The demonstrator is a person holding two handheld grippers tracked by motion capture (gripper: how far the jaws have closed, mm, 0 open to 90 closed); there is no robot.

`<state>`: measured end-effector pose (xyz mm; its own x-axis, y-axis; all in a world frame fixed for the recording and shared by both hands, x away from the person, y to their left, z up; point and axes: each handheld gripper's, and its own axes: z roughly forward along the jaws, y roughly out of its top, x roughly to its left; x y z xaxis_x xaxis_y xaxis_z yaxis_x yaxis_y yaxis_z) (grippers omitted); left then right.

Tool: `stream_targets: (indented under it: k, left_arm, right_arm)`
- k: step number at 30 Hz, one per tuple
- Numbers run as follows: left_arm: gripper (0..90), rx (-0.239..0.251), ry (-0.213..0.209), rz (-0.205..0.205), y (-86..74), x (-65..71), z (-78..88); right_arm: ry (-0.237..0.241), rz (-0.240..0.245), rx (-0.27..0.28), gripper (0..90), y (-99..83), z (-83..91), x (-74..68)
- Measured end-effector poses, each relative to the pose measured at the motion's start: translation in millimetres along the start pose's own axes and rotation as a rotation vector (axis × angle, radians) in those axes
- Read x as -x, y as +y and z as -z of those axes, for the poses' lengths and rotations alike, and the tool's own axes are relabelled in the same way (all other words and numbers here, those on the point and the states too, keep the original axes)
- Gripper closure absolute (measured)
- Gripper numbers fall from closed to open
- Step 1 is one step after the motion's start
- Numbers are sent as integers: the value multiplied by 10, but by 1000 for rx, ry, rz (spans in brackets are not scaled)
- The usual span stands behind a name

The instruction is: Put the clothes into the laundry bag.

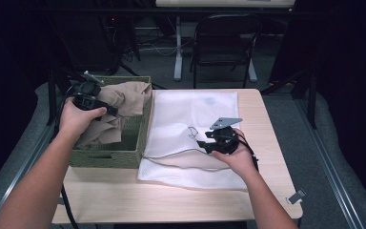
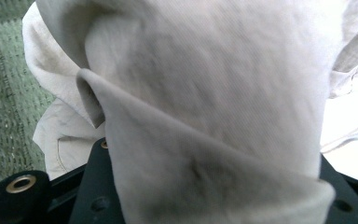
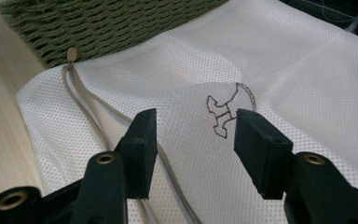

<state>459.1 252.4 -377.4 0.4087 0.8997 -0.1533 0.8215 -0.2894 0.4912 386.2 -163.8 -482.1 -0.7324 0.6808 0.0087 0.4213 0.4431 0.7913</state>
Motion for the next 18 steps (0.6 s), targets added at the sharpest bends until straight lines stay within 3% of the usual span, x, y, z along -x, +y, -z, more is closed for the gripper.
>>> stream_targets:
  k: [5, 10, 16, 18]
  left_arm:
    - [552, 12, -4, -19, -36, 77, 39]
    - [552, 17, -8, -26, -78, 136, 81]
    - [552, 47, -14, -38, -121, 216, 144]
    - [553, 48, -18, -47, -140, 251, 149]
  right_arm:
    - [36, 52, -16, 442, 3, -55, -98]
    - [52, 70, -41, 434, -22, -121, -176]
    - [36, 91, -104, 446, -81, -236, -220]
    - [18, 101, -118, 493, -95, -274, -245]
